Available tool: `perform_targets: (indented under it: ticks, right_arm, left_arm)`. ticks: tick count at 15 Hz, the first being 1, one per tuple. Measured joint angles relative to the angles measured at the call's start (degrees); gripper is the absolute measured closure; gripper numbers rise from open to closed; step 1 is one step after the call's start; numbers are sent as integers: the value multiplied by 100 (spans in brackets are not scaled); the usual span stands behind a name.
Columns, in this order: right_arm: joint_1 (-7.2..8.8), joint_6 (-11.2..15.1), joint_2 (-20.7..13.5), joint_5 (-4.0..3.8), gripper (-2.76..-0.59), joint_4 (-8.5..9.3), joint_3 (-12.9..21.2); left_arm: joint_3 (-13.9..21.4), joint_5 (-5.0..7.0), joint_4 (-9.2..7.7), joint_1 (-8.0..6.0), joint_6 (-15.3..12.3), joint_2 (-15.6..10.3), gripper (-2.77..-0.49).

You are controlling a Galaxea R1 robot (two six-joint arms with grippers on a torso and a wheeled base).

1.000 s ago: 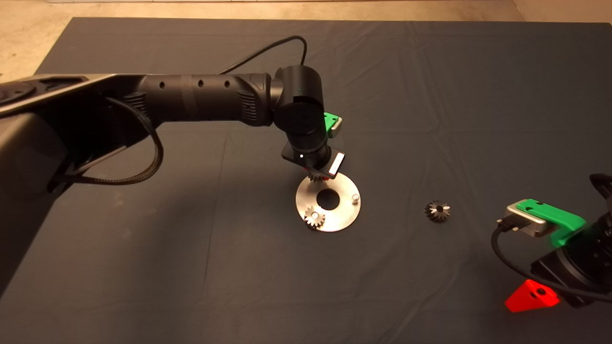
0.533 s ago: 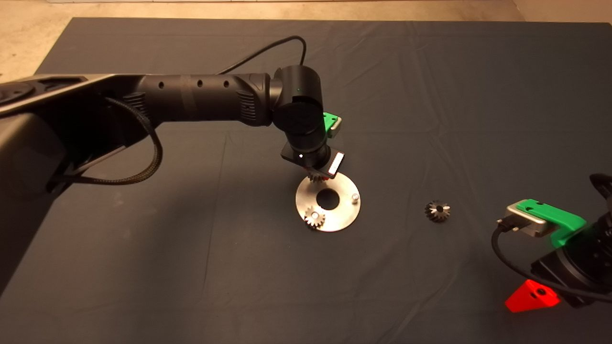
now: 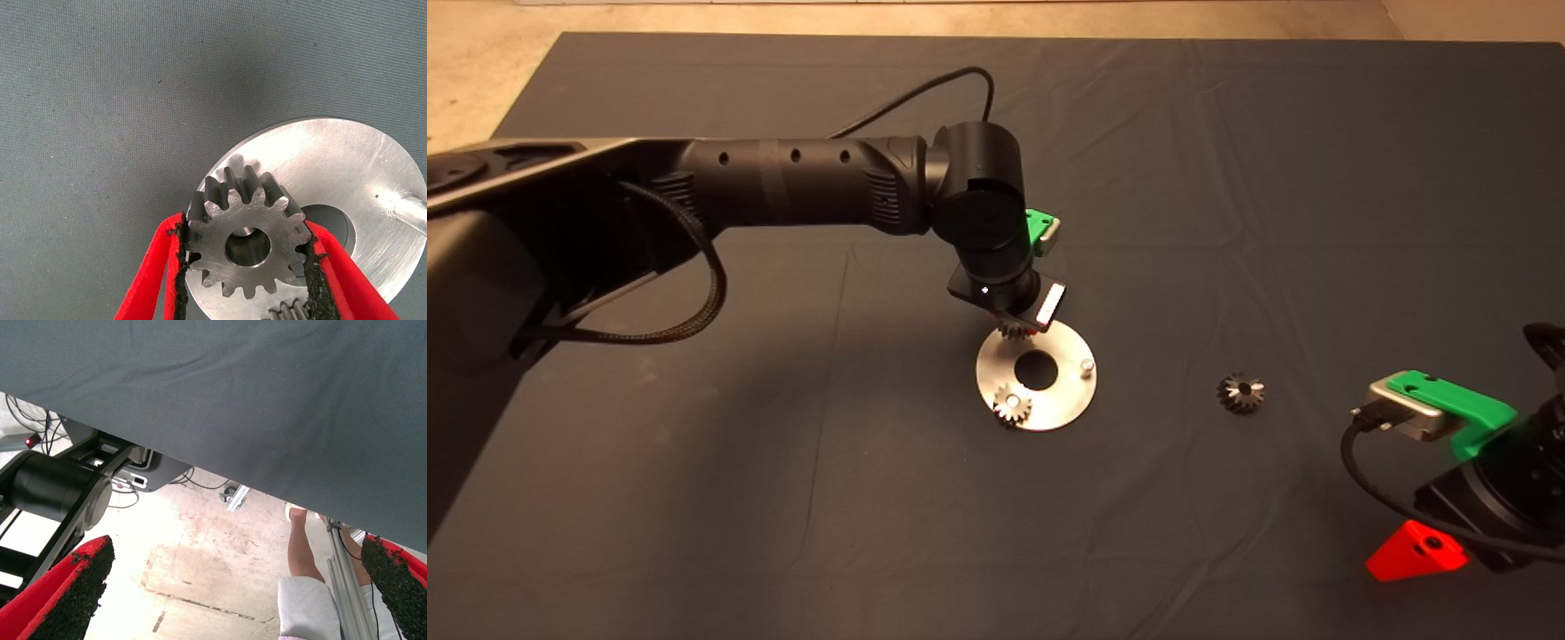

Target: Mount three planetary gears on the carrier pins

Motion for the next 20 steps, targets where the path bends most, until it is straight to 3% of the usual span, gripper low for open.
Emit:
perform_targets:
  ticks: [7,10,13,14,16,18,20]
  right_arm:
    - [0,-1,0,-1,-275,0,0]
    - [1,2,0,3,-275,0,0]
    - [0,-1,-27,2,-275,0,0]
    - [2,-1,-26,6,-275,0,0]
    - [-2,2,-31,2,-275,0,0]
    - [0,-29,-32,4,-275,0,0]
    - [16,-224,-52,6,-275,2,-38]
  left_arm:
    - [2,0,1,-2,-17,-50,-115]
    - [22,-1,-5,-2,-176,-93,-125]
    - [166,21,-97,-47,-215,-163,-138]
    - [249,20,-275,-125,-223,-183,-141]
    - [575,22,-699,-451,-369,-340,-146]
    - [1050,20,-749,-818,-937,-540,-157]
    - [1856,45,-883,-1036,-1688,-898,-169]
